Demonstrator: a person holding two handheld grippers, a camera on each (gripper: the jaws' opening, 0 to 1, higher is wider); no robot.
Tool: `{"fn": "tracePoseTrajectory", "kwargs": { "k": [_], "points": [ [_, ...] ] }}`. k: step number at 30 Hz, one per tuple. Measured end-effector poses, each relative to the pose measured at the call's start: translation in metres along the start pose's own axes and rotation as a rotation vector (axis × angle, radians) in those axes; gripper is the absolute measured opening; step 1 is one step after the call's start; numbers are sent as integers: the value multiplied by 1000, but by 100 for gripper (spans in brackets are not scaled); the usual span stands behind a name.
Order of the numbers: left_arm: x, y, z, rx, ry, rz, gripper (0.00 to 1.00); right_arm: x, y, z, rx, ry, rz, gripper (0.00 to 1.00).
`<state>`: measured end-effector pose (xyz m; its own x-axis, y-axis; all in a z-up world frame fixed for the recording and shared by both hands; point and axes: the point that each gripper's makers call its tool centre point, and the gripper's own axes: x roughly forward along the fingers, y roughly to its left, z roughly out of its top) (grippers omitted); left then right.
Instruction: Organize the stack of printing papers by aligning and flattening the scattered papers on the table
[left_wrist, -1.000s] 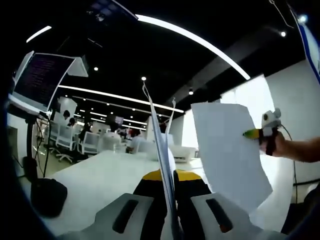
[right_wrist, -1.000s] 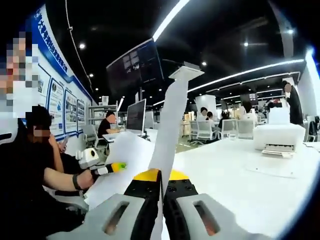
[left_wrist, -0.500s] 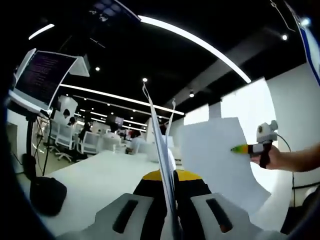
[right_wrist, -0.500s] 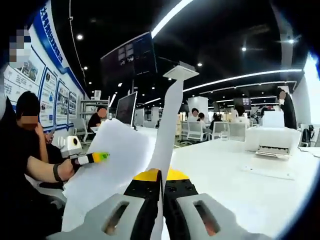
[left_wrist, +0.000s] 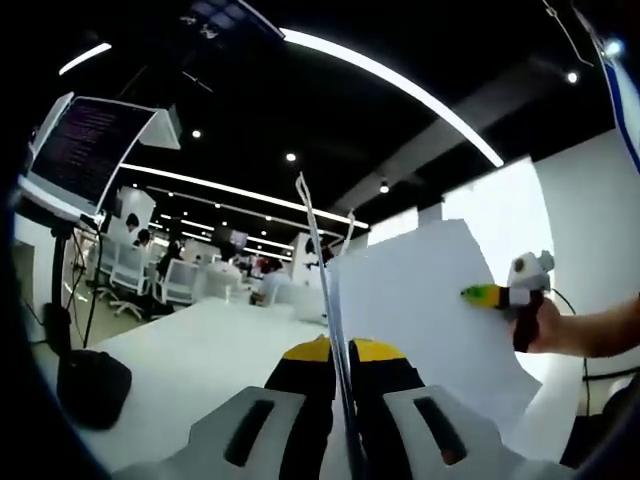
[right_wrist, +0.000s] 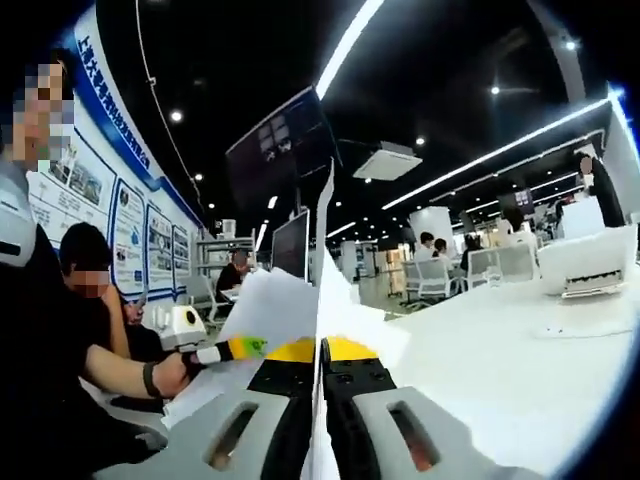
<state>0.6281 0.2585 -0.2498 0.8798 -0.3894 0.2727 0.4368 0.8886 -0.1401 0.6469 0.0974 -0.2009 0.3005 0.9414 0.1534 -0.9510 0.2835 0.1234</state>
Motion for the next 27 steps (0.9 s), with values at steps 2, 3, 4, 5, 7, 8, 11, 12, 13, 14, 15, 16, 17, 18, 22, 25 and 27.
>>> {"fn": "tracePoseTrajectory", "kwargs": {
  "k": [2, 3, 4, 5, 7, 8, 11, 12, 13, 14, 15, 16, 17, 18, 22, 25, 27],
  "points": [
    [0, 0, 0, 2, 2, 0, 9, 0, 9, 10, 49, -41, 51, 0],
    [0, 0, 0, 3, 3, 0, 9, 0, 11, 15, 73, -60, 67, 0],
    [0, 0, -1, 4, 3, 0, 9, 0, 10, 18, 87, -71, 74, 0],
    [0, 0, -1, 4, 3, -1, 9, 0, 8, 18, 92, -71, 71, 0],
    [1, 0, -1, 3, 3, -1, 9, 2, 3, 16, 93, -68, 56, 0],
    [1, 1, -1, 3, 3, -1, 9, 4, 0, 15, 95, -68, 51, 0],
    [0, 1, -1, 1, 2, -1, 9, 10, -9, 4, 122, -55, 34, 0],
    [0, 1, -1, 0, 2, -1, 9, 13, -11, -1, 135, -51, 28, 0],
    [0, 2, -1, -1, 2, -1, 9, 15, -13, -5, 144, -47, 26, 0],
    [0, 2, -1, -1, 2, -1, 9, 17, -15, -8, 150, -45, 25, 0],
    [0, 2, -1, -2, 2, -1, 9, 19, -17, -12, 153, -43, 22, 0],
    [0, 2, -1, -3, 2, -1, 9, 20, -15, -15, 152, -39, 18, 0],
    [0, 3, -1, -4, 2, -1, 9, 21, -16, -20, 149, -30, 15, 0],
    [0, 3, -1, -5, 2, -1, 9, 22, -19, -23, 152, -28, 11, 0],
    [1, 2, -1, -21, 5, -13, 14, 27, -27, -33, 180, -45, 11, 0],
    [1, 1, -2, -29, 9, -20, 15, 29, -31, -37, 217, -56, 13, 0],
    [2, 0, -3, -29, 11, -24, 15, 30, -31, -39, 241, -63, 21, 0]
  ]
}}
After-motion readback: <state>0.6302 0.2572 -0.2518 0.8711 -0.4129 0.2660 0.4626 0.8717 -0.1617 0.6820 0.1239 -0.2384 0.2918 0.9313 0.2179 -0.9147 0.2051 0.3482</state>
